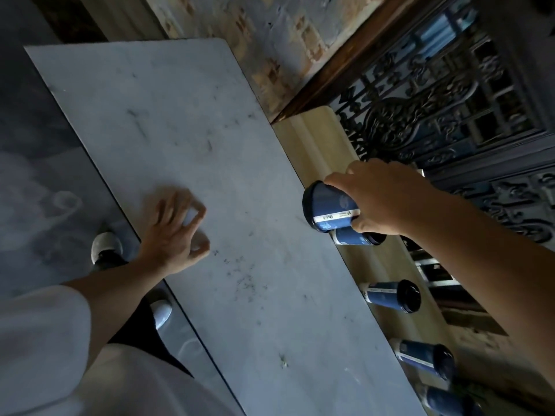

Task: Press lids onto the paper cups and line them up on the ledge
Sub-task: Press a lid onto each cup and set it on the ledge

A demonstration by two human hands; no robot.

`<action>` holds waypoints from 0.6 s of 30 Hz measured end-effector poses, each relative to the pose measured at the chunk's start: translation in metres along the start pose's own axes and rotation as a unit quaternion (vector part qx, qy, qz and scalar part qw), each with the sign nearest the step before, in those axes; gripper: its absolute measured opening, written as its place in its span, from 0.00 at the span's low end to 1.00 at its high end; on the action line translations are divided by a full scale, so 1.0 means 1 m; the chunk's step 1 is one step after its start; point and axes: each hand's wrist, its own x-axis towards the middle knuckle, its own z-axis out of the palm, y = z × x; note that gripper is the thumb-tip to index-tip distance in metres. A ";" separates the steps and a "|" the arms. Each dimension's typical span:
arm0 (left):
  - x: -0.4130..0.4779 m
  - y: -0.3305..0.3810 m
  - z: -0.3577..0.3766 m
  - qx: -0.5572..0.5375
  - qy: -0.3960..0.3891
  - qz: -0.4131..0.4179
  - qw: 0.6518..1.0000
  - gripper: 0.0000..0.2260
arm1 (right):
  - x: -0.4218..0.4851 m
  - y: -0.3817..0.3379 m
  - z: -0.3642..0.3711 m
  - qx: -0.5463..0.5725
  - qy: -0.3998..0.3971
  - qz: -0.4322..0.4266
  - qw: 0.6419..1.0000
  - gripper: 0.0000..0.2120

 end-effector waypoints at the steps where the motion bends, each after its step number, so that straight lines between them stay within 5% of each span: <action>1: 0.000 0.000 0.000 -0.002 0.003 0.001 1.000 0.41 | 0.000 -0.001 0.001 0.009 -0.001 0.002 1.000 0.29; 18: 0.005 -0.004 0.009 0.016 0.029 0.005 0.999 0.41 | 0.004 -0.002 -0.001 0.076 0.006 0.026 0.997 0.33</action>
